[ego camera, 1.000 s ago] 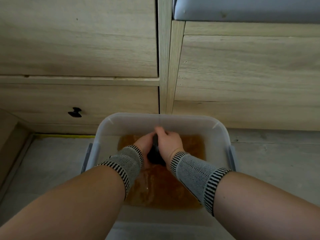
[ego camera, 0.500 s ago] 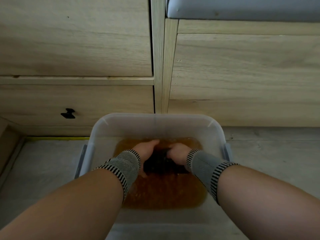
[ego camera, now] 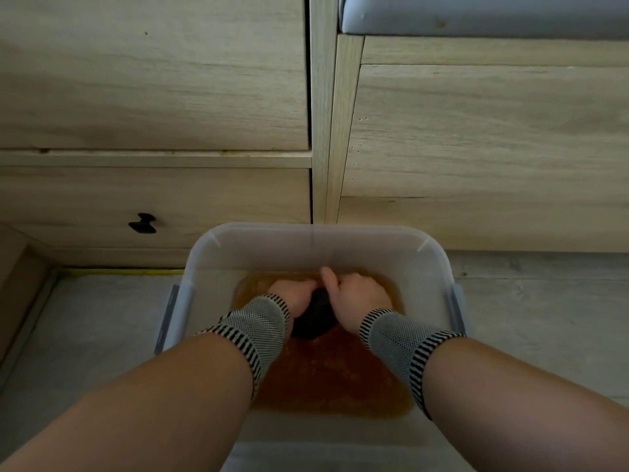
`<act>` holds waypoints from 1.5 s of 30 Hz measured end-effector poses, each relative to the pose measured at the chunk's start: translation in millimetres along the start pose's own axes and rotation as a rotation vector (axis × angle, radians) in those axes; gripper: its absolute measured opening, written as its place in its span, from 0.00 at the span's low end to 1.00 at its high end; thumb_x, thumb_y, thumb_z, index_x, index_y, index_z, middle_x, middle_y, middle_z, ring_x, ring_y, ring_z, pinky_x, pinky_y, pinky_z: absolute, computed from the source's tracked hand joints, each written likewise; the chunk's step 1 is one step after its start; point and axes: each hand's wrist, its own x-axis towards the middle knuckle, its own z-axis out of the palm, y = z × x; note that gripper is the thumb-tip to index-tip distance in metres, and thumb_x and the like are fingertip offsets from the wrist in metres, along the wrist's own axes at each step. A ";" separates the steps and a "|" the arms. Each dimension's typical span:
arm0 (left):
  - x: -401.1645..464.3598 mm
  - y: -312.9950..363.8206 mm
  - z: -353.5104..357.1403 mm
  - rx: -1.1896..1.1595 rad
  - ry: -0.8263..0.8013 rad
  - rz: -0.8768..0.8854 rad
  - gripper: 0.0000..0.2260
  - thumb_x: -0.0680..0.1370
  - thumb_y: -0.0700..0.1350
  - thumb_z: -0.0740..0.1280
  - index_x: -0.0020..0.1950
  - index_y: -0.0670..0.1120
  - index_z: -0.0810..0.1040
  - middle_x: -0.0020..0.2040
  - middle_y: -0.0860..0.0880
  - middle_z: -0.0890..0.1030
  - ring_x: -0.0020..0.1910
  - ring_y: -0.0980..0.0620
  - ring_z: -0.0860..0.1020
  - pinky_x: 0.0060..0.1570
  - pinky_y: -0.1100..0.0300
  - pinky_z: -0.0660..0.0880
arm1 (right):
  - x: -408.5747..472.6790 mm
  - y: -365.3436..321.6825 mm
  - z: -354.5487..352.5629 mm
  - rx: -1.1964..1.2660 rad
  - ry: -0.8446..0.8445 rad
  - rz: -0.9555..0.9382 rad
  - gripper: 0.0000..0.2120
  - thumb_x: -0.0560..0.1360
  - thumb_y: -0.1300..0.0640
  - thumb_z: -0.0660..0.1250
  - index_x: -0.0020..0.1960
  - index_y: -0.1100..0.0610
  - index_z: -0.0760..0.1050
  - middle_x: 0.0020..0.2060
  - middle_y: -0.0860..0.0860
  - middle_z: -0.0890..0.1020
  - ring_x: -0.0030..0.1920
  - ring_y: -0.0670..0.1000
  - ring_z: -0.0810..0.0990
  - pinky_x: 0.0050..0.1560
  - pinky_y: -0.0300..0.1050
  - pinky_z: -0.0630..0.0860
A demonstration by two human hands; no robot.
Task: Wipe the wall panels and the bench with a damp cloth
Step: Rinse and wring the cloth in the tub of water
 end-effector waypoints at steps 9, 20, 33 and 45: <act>-7.3 -4.5 -9.6 -0.097 -0.062 -0.072 0.22 0.83 0.54 0.61 0.73 0.43 0.70 0.71 0.37 0.71 0.69 0.36 0.71 0.67 0.41 0.69 | 11.8 13.8 8.3 0.207 -0.330 0.225 0.15 0.80 0.61 0.59 0.66 0.61 0.72 0.61 0.60 0.77 0.59 0.58 0.77 0.61 0.51 0.75; -13.4 -0.7 -10.8 -0.479 -0.214 -0.050 0.18 0.83 0.50 0.60 0.61 0.37 0.77 0.56 0.34 0.80 0.60 0.36 0.78 0.65 0.42 0.73 | -2.5 -45.5 -4.6 0.744 0.010 0.154 0.22 0.77 0.41 0.62 0.36 0.58 0.77 0.34 0.54 0.81 0.39 0.55 0.82 0.47 0.51 0.80; -11.2 -5.6 -16.5 -0.045 -0.015 -0.016 0.22 0.84 0.51 0.58 0.74 0.39 0.68 0.72 0.37 0.70 0.70 0.38 0.69 0.67 0.49 0.67 | 12.0 14.9 21.3 -0.183 -0.406 0.253 0.28 0.78 0.58 0.64 0.75 0.57 0.60 0.68 0.58 0.71 0.66 0.59 0.72 0.65 0.53 0.72; -19.5 4.9 -10.5 -0.460 -0.195 -0.003 0.18 0.83 0.53 0.59 0.54 0.39 0.79 0.53 0.36 0.82 0.51 0.40 0.79 0.51 0.47 0.77 | -11.3 -52.3 -1.5 0.801 0.056 0.198 0.21 0.80 0.43 0.56 0.38 0.56 0.75 0.38 0.54 0.81 0.41 0.54 0.81 0.45 0.49 0.79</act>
